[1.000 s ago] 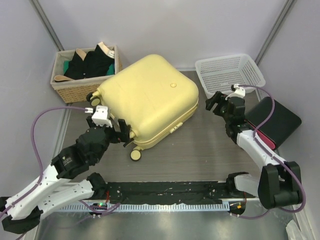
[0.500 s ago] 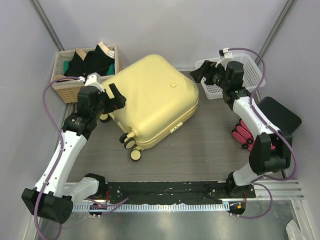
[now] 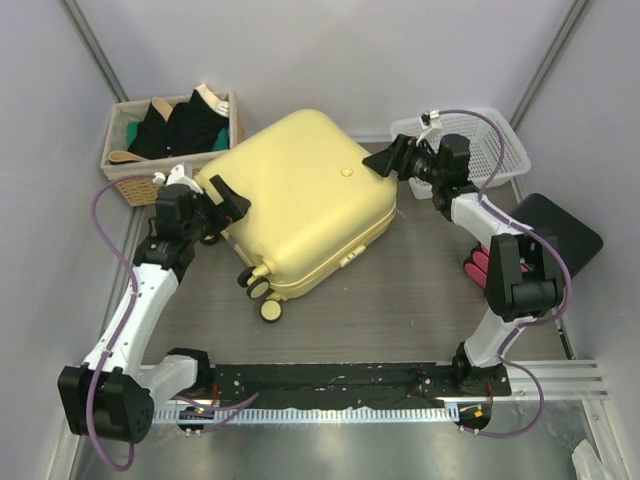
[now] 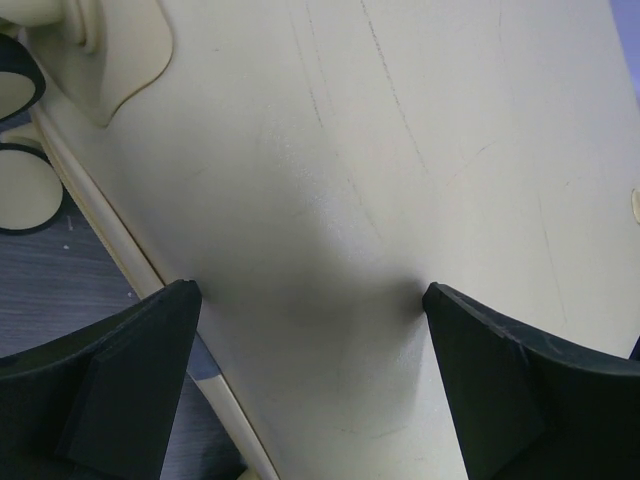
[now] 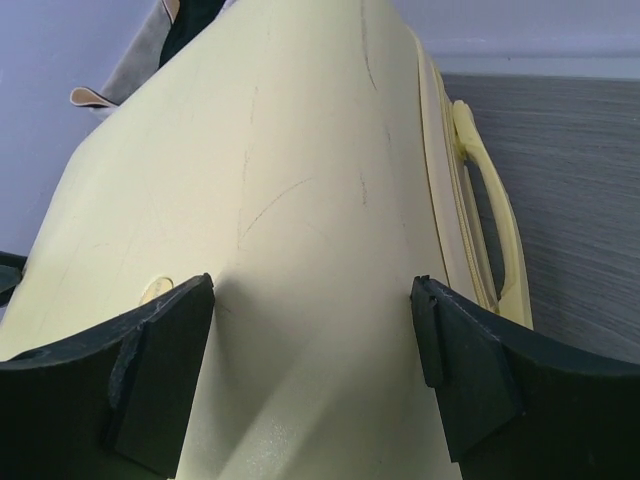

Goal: Open, take out, and arrange the luggage

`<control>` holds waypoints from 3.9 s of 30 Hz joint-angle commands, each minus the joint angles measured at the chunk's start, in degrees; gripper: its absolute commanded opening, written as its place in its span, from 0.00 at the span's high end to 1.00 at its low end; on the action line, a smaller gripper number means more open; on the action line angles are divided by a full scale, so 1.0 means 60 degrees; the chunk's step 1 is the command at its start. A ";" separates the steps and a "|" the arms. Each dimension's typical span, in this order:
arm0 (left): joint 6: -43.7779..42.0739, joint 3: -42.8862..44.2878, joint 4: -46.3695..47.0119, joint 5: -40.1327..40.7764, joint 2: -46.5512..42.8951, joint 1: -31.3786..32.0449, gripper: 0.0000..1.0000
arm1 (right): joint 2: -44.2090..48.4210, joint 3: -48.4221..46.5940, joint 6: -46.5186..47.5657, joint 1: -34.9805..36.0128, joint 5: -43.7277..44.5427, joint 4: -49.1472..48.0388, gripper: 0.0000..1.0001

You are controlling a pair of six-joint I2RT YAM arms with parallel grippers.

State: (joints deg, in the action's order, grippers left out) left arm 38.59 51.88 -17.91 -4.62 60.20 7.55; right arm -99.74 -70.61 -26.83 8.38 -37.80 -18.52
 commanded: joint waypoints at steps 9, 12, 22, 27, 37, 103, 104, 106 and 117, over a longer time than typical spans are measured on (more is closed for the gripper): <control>0.0029 -0.0575 0.1286 -0.2408 0.1610 0.0496 0.09 | 0.2176 0.3885 -0.1828 0.1063 -0.1011 -0.0620 0.20; 0.0087 -0.0736 0.1447 -0.2291 0.1801 0.1272 0.09 | 0.3273 0.4574 -0.1551 0.1268 -0.0325 0.0316 0.21; 0.0277 0.0726 0.2223 -0.2496 0.4245 0.3149 0.09 | 0.7247 0.5440 -0.1241 0.2206 0.2666 0.3789 0.22; 0.0293 0.1562 0.2356 -0.2483 0.4936 0.3224 0.09 | 0.7835 0.5718 -0.1315 0.2353 0.2858 0.4069 0.22; -0.1201 0.2735 0.0788 -0.0534 0.4834 0.2304 0.06 | 0.7499 0.6084 -0.2032 0.4080 0.2858 0.2885 0.24; -0.4761 0.2618 -0.1790 0.0653 0.1333 0.1246 0.00 | 0.3852 0.5353 -0.3483 1.2123 0.8380 0.0289 0.43; -0.4747 0.2589 -0.1776 0.0639 0.1304 0.1246 0.00 | 0.3764 0.5280 -0.3454 1.2138 0.8380 0.0289 0.43; -0.4732 0.2560 -0.1717 0.0609 0.1275 0.1232 0.00 | 0.3573 0.5090 -0.3395 1.2197 0.8453 0.0392 0.48; -0.4761 0.2560 -0.1790 0.0697 0.1552 0.1246 0.00 | 0.3792 0.4635 -0.3732 1.2387 0.9551 0.2437 0.99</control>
State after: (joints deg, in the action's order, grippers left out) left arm 10.04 67.77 -27.27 -1.34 69.14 15.25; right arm -78.48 -39.70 -47.94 82.15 13.78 -10.48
